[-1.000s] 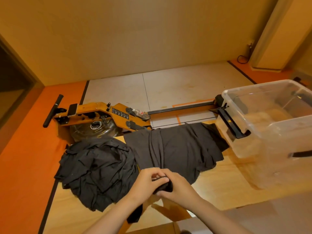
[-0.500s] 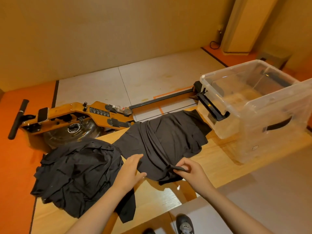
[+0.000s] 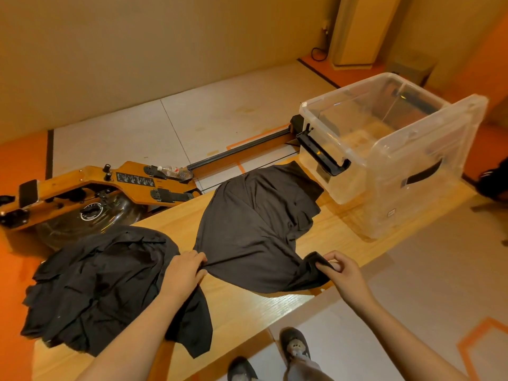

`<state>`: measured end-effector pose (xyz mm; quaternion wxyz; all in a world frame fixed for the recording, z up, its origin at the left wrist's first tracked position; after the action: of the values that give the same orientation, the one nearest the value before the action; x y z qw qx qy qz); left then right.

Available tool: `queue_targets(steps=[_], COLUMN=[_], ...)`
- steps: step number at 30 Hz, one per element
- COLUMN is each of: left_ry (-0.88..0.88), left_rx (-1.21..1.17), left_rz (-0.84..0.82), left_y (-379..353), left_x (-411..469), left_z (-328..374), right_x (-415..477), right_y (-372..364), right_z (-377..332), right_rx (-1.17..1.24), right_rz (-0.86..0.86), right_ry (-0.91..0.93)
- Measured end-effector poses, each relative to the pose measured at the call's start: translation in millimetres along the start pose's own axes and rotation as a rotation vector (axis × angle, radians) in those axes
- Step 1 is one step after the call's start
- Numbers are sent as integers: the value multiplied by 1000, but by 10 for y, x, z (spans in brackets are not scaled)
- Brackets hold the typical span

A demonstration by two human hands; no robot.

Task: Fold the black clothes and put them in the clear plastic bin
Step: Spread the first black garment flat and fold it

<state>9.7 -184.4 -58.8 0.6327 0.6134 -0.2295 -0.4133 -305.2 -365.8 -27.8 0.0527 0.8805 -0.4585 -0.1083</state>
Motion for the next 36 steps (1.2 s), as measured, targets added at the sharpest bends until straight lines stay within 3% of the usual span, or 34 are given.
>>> queue_targets(steps=[4, 10, 16, 21, 36], left_ry=[11, 206, 173, 171, 295], left_rx=[-74, -352, -510, -476, -826], left_rz=[65, 110, 78, 91, 683], left_y=[62, 655, 1219, 1708, 3637], left_x=[-79, -101, -248, -315, 369], left_z=[20, -84, -259, -389, -723], right_x=[57, 312, 671, 1121, 2578], right_y=[77, 109, 20, 6, -214], right_z=[9, -351, -835, -1416, -3329], right_rx=[-14, 36, 77, 41, 127], right_rz=[24, 51, 38, 39, 70], right_ry=[-4, 58, 125, 243, 478])
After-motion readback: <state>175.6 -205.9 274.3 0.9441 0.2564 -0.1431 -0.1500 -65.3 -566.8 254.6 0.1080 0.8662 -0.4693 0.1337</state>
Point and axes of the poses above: each hand's wrist, its own x-axis towards the middle knuckle, its own y-axis out of the back of the hand, z = x × y, the point moved 5 cm from there along x, towards the middle knuckle, and after that the axes turned 9 degrees about y, right-handed, at the moved point
